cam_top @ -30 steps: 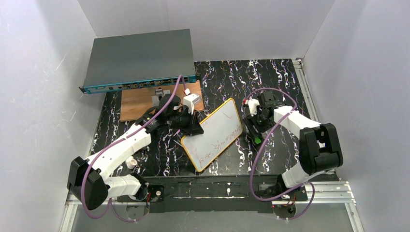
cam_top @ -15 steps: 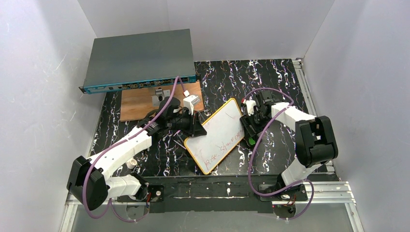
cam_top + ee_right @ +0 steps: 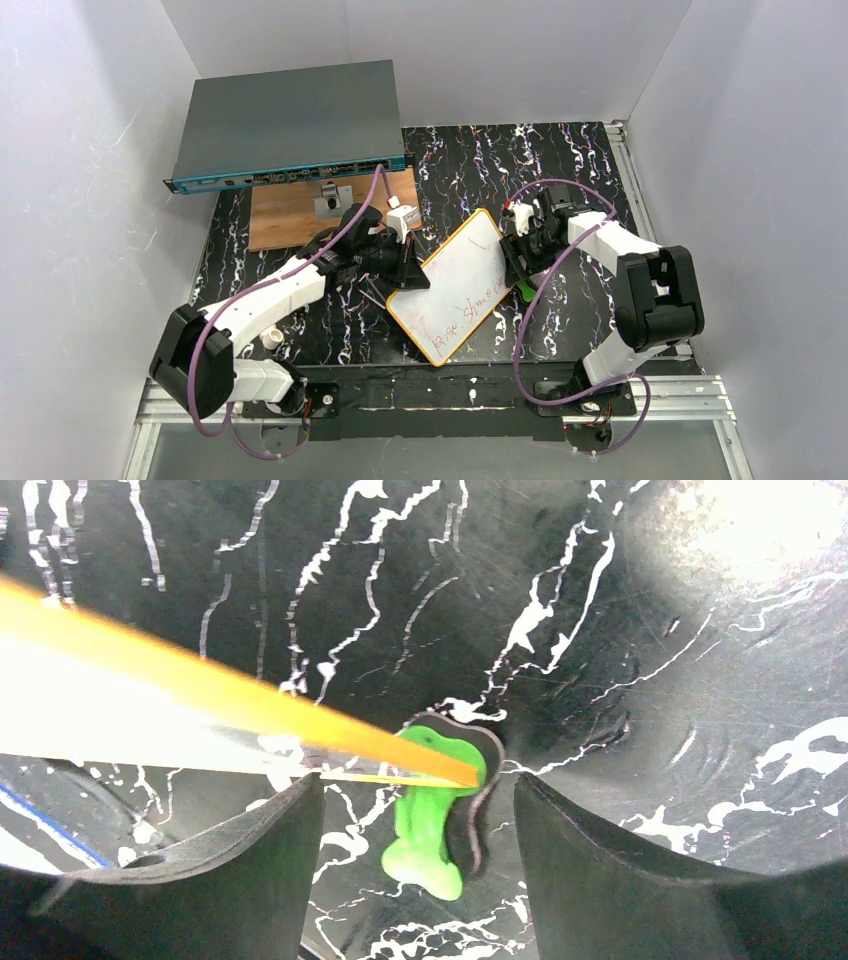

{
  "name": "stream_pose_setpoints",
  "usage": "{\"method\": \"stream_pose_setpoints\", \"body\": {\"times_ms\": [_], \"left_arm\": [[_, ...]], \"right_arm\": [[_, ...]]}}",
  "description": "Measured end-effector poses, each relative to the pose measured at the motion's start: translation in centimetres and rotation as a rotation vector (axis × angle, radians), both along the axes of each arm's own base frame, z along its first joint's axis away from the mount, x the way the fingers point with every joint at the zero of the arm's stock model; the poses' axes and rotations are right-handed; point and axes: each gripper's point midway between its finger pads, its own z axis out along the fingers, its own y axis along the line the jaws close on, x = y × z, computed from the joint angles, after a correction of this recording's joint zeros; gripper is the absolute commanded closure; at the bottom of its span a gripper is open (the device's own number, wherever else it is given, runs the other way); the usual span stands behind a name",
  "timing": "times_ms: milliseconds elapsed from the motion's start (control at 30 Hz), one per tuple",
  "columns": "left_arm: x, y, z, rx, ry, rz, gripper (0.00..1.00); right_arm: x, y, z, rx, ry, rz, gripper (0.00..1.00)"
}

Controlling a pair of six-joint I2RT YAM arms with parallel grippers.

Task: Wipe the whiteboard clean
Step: Place the whiteboard eraser at the center of the board, then adjust the whiteboard at the center of the board.

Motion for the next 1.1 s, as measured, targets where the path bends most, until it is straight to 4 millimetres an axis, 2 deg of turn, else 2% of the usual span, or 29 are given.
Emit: {"method": "stream_pose_setpoints", "body": {"times_ms": [100, 300, 400, 500, 633, 767, 900, 1100], "left_arm": [[-0.3, -0.1, -0.7, 0.01, 0.032, -0.017, 1.0], [-0.1, -0.1, -0.1, 0.023, 0.011, -0.039, 1.0], [0.4, -0.4, 0.8, 0.036, -0.012, -0.061, 1.0], [1.3, -0.9, 2.0, 0.049, -0.048, -0.087, 1.0], [2.6, -1.6, 4.3, 0.049, -0.117, -0.121, 1.0], [3.5, -2.2, 6.3, 0.036, -0.179, -0.156, 1.0], [3.3, -2.3, 6.6, 0.039, -0.191, -0.204, 1.0], [2.4, -2.0, 6.3, 0.063, -0.178, -0.281, 1.0]], "right_arm": [[0.0, 0.5, 1.2, 0.051, -0.025, 0.014, 0.25], [-0.5, 0.6, 5.1, 0.161, -0.102, 0.089, 0.25], [-0.4, 0.4, 7.9, 0.194, -0.19, 0.151, 0.2], [0.1, 0.8, 11.7, 0.234, -0.329, 0.228, 0.19], [0.1, 2.1, 16.6, 0.315, -0.483, 0.358, 0.19], [-0.6, 3.3, 20.6, 0.394, -0.583, 0.516, 0.15], [-1.4, 3.8, 23.9, 0.429, -0.658, 0.626, 0.12], [-0.7, 4.4, 28.8, 0.44, -0.757, 0.736, 0.02]]}}
